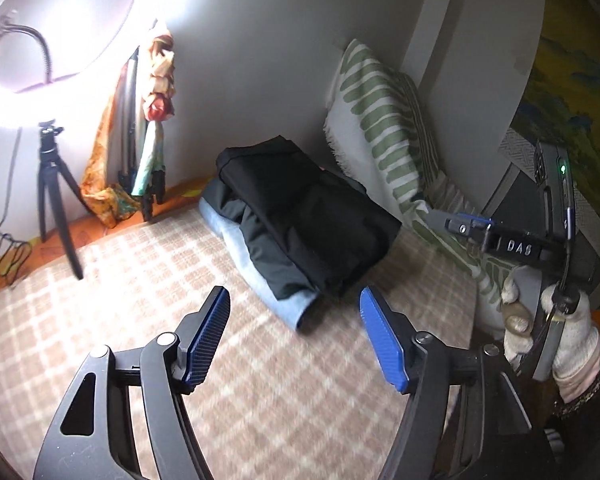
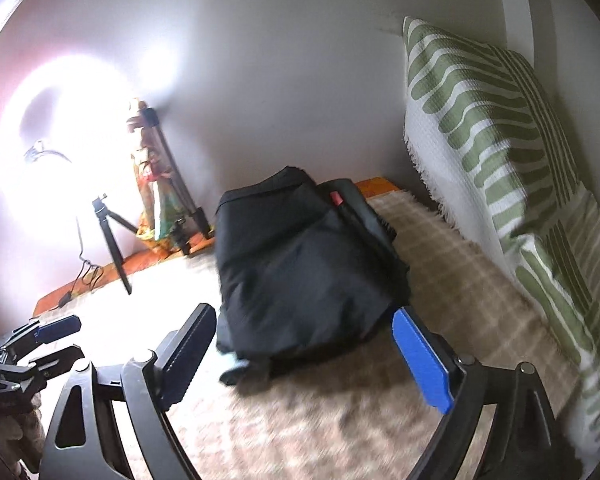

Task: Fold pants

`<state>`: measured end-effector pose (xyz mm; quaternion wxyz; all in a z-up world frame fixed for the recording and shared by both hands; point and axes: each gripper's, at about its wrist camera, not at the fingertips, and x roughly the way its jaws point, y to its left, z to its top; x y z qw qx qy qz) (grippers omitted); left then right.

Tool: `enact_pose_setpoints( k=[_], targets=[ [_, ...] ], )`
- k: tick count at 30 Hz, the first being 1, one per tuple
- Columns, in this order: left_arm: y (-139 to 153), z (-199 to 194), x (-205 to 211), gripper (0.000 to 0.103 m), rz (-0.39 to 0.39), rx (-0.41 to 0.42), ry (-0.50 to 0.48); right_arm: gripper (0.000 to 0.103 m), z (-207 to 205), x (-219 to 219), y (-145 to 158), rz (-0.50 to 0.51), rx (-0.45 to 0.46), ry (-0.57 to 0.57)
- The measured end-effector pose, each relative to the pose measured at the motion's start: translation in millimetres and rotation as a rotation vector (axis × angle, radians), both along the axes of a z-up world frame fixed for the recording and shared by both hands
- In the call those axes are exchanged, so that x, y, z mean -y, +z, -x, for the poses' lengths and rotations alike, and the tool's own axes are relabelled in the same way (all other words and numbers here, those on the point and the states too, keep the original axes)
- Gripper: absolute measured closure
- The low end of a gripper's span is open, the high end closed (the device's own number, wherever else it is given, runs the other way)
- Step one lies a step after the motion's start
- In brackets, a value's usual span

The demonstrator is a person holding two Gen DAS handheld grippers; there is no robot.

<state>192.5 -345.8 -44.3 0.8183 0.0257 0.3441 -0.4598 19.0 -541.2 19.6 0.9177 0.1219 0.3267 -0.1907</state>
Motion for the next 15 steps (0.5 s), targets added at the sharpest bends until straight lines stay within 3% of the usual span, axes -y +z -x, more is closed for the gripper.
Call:
enact_pose_setpoints(
  k=[5, 15],
  targets=[
    [4.0, 27.5, -26.7, 0.032, -0.034, 0.041, 0.04, 0.002, 23.9, -37.9, -4.3, 0.013, 0.022, -0.02],
    [-7.5, 69.8, -73.5, 0.028, -0.055, 0.086, 0.099, 0.001, 53.5, -94.1, -19.7, 0.041, 0.06, -0.032]
  ],
)
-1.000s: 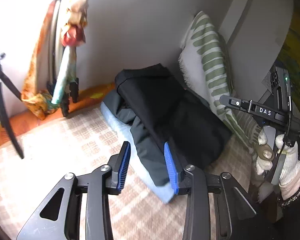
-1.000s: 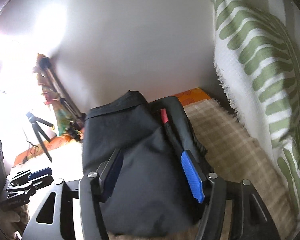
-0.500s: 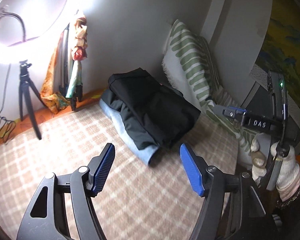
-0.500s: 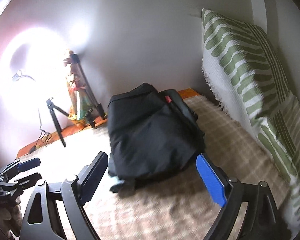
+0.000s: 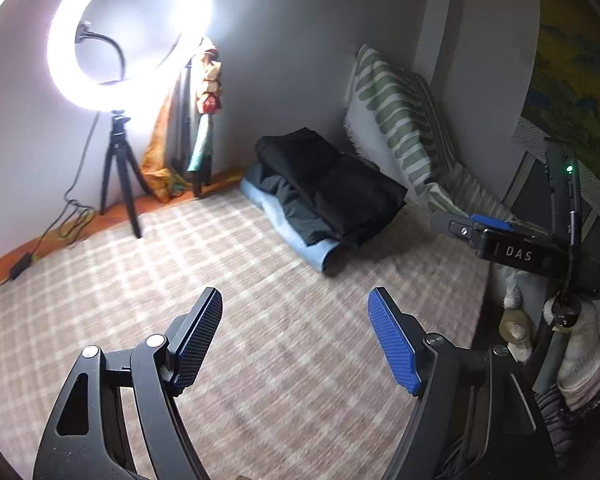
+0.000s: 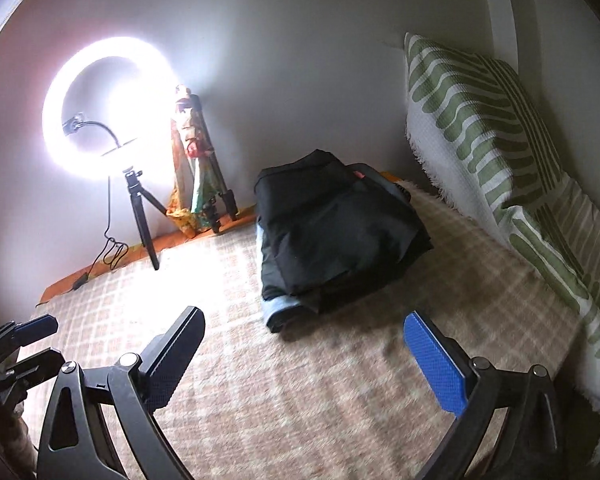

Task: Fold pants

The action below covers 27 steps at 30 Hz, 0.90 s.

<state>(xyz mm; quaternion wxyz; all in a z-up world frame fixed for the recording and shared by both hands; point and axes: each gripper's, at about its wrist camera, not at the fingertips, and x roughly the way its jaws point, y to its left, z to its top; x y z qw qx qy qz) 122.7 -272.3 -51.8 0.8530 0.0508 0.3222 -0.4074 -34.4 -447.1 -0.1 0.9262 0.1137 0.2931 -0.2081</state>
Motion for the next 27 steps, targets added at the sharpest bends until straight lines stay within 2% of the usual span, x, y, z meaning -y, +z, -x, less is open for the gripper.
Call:
enact_pose_setpoints(
  k=[4, 8, 12, 19, 27],
  targets=[
    [-8.0, 8.1, -13.1, 0.028, 0.02, -0.01, 0.02, 0.0, 6.4, -12.7, -3.0, 0.025, 0.02, -0.009],
    [-13.1, 15.8, -21.0, 0.028, 0.021, 0.014, 0.044, 0.0, 3.6, -21.2, -7.1, 0.027, 0.015, 0.012],
    [-18.8, 18.5, -28.6, 0.028, 0.048, 0.017, 0.071, 0.0, 1.7, -33.5, -7.1, 0.073, 0.018, 0.016],
    [-22.3, 21.6, -30.3, 0.026, 0.012, 0.037, 0.078, 0.0, 1.0, -43.6, -6.9, 0.125, 0.04, 0.013],
    [-22.6, 23.0, -35.4, 0.019, -0.006, 0.069, 0.12, 0.0, -3.5, -41.3, -23.1, 0.148, 0.002, 0.021]
  ],
)
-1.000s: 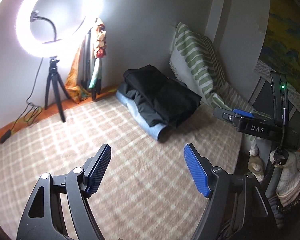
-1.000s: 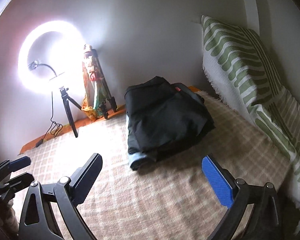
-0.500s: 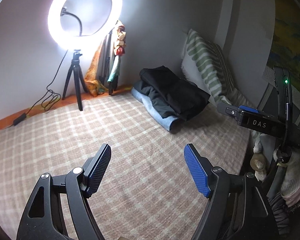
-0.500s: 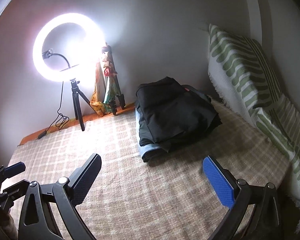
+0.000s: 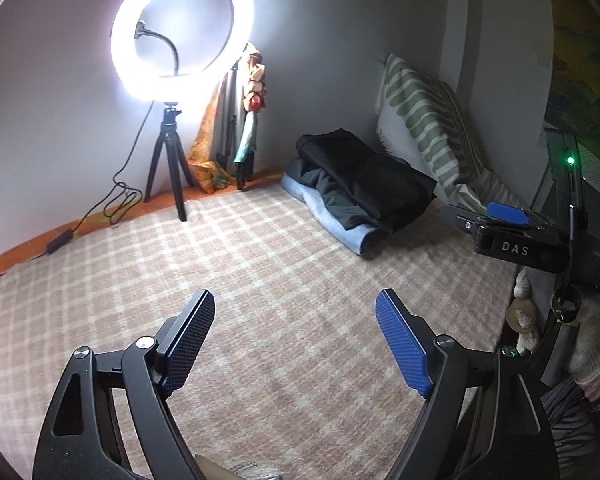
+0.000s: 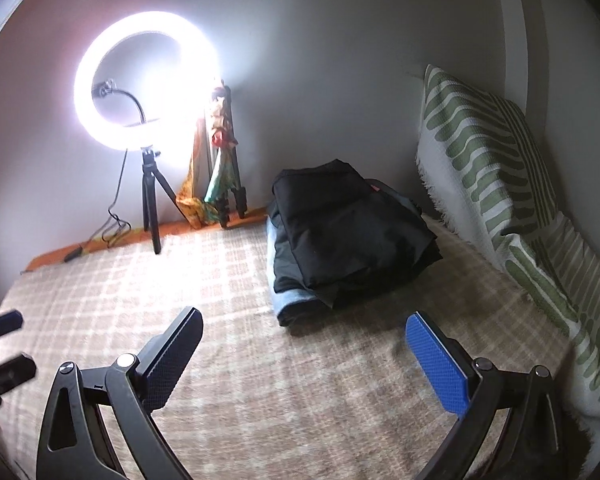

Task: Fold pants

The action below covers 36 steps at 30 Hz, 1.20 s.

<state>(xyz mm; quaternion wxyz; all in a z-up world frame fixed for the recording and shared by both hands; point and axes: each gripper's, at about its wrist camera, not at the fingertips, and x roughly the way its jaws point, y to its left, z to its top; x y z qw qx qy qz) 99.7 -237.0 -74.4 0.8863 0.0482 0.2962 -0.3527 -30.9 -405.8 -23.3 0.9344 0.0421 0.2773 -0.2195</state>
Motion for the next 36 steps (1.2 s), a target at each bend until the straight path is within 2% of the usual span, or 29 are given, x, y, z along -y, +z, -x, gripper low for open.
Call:
enact_pose_setpoints(
  k=[4, 12, 36],
  targets=[
    [-1.6, -5.4, 1.0, 0.016, -0.01, -0.03, 0.027, 0.0, -1.9, 1.0, -0.5, -0.008, 0.0, 0.0],
    [-0.6, -7.4, -2.3, 0.015, -0.013, -0.022, 0.044, 0.0, -7.5, -3.8, -5.4, -0.007, -0.018, 0.006],
    [0.5, -2.7, -1.2, 0.014, -0.026, -0.007, 0.025, 0.0, -9.5, -4.6, -13.8, -0.016, -0.048, 0.002]
  ],
)
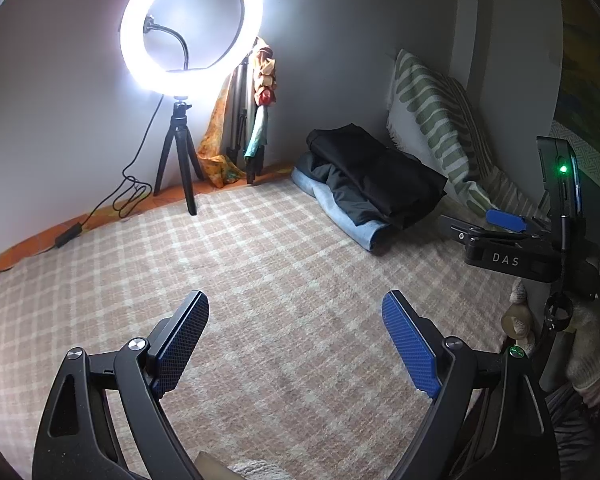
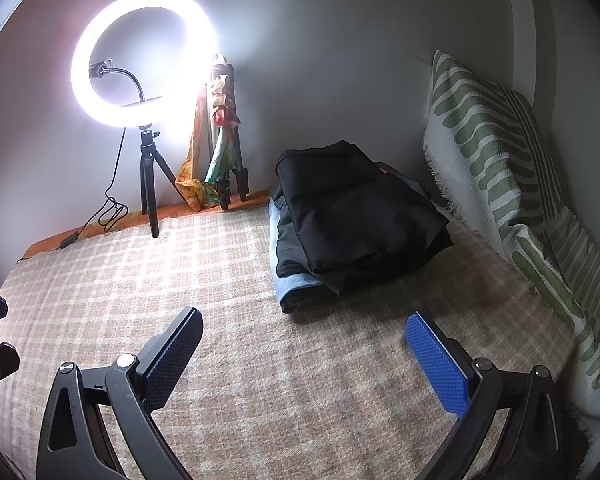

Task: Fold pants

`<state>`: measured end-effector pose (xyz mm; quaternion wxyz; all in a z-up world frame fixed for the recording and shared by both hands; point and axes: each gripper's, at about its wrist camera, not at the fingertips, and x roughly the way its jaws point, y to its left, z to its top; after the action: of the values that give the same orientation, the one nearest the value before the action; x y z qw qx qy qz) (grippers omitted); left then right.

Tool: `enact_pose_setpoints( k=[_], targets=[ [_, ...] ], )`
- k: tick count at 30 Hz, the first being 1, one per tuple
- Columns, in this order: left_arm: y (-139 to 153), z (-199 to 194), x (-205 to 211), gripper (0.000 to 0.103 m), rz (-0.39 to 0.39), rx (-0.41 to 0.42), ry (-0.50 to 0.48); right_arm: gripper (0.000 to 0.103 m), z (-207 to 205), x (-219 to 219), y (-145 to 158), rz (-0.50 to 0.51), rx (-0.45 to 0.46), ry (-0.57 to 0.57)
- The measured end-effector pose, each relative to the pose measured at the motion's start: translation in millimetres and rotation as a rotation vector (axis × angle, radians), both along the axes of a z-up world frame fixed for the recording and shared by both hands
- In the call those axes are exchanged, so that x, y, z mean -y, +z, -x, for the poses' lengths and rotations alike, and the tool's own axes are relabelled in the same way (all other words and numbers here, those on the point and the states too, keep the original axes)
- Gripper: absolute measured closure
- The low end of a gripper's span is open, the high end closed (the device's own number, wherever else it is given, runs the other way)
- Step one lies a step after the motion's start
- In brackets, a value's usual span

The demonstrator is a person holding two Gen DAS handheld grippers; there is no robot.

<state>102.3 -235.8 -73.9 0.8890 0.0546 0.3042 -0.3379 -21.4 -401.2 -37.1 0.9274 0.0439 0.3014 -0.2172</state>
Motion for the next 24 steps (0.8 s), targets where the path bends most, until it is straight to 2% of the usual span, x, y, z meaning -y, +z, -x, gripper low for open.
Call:
enact_pose_setpoints(
  k=[24],
  targets=[
    [0.8, 1.7, 0.1, 0.014, -0.014, 0.015, 0.002, 0.0, -8.3, -6.7, -3.8, 0.022, -0.028, 0.029]
  ],
)
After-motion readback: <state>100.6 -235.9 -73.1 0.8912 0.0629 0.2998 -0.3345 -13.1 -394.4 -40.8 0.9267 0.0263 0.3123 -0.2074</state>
